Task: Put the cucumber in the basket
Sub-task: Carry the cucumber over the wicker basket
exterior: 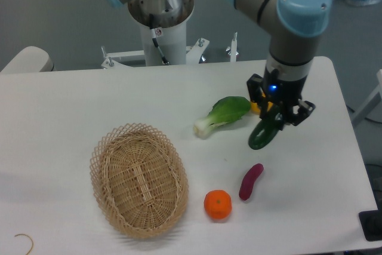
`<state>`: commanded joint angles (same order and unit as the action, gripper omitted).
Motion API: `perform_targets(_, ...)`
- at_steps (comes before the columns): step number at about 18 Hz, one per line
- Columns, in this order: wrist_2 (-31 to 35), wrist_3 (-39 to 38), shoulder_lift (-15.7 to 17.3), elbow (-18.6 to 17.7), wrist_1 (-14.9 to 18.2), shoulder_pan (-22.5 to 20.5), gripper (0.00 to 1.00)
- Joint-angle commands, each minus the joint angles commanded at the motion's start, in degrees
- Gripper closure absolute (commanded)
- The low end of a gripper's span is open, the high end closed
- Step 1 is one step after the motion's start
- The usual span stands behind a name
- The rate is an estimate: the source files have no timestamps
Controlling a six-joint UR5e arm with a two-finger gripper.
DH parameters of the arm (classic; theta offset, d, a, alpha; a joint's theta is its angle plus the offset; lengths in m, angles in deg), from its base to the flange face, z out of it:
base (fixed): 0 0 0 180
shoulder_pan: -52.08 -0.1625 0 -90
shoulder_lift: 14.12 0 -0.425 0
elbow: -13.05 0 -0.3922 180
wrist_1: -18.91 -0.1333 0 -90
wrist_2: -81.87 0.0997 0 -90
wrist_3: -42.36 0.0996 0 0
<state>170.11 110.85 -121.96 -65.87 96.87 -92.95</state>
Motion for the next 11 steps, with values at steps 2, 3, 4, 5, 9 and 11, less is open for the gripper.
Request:
perform_targets(2,0.35,-6.15,-0.79,-0.09,-0.18,3.08,0.47)
perform_targets(3,0.26,-8.26,-1.14,-0.18,-0.18,4.31,0.47)
perform_targets(4,0.09,-10.11,-1.32,-0.44,-0.18,5.46,0.47)
perform_targets(5,0.0,-12.39,-1.41,-0.79,-0.26,6.6,0.47)
perform_targets(9,-0.09,-19.6,-2.2,-1.67,-0.26,11.08,0.47)
perform_targets(11,0.0,-24.43,-2.9,-1.76,-0.35,13.28,0.47)
